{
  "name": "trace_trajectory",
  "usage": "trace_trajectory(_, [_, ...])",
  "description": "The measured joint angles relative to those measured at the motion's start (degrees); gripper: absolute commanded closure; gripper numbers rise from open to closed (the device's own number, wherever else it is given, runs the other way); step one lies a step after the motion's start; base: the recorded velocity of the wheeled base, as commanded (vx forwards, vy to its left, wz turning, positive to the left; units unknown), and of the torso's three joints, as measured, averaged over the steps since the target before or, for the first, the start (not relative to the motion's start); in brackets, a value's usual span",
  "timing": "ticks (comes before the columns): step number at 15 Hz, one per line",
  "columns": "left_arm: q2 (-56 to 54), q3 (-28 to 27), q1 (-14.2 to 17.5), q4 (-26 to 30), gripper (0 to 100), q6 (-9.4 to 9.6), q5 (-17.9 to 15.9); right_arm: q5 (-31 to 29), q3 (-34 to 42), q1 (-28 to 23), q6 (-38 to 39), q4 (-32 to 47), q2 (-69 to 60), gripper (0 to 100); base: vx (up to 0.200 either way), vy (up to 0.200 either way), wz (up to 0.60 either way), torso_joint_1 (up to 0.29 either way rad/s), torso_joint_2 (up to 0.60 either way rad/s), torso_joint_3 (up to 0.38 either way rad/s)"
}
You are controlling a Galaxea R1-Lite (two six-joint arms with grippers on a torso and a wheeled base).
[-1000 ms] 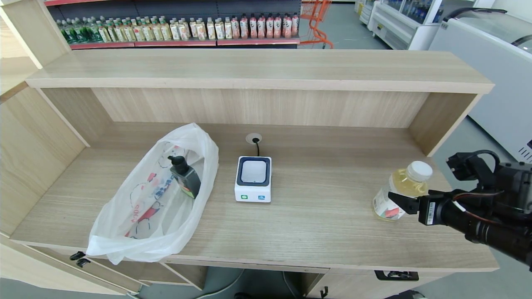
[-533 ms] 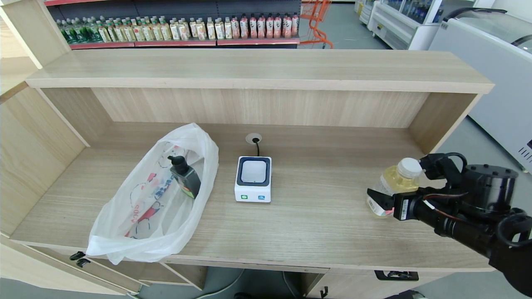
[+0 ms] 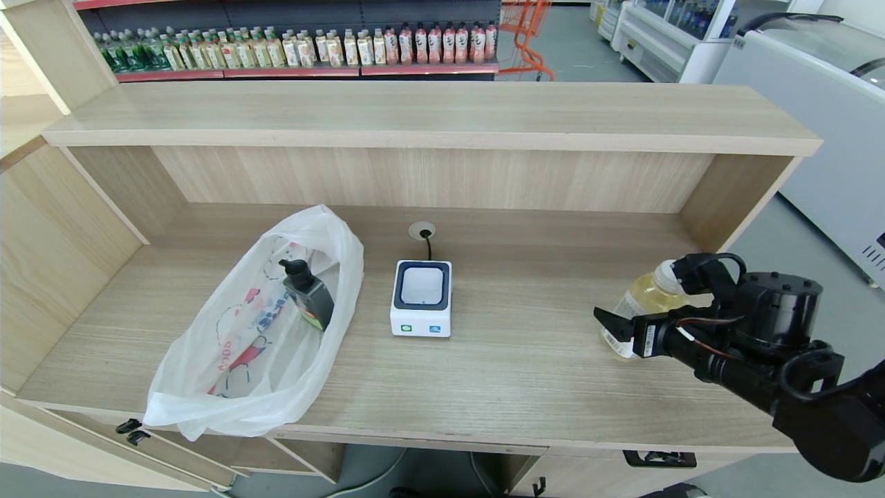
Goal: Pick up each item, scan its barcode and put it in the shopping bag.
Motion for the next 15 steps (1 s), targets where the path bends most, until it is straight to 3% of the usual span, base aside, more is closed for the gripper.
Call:
trace_trajectory(3, [0.0, 0.0, 0.0, 0.0, 0, 0.00, 0.0, 2.9, -1.7, 0.0, -0.4, 0.0, 1.5, 0, 0.000, 0.000, 0.00, 0.000, 0.00, 0.000])
trace_trajectory(4, [0.0, 0.0, 0.0, 0.0, 0, 0.00, 0.0, 4.4, -1.9, 0.0, -0.5, 0.0, 2.0, 100, 0.000, 0.000, 0.00, 0.000, 0.00, 0.000])
trace_trajectory(10, [0.0, 0.0, 0.0, 0.0, 0, 0.00, 0.0, 5.0, -4.6, -0.1, -5.6, -0.1, 4.4, 100, 0.000, 0.000, 0.00, 0.000, 0.00, 0.000])
trace_trajectory(15, [0.0, 0.0, 0.0, 0.0, 0, -0.02, 0.0, 8.7, -6.3, 0.0, -2.8, 1.9, 2.8, 100, 0.000, 0.000, 0.00, 0.000, 0.00, 0.000])
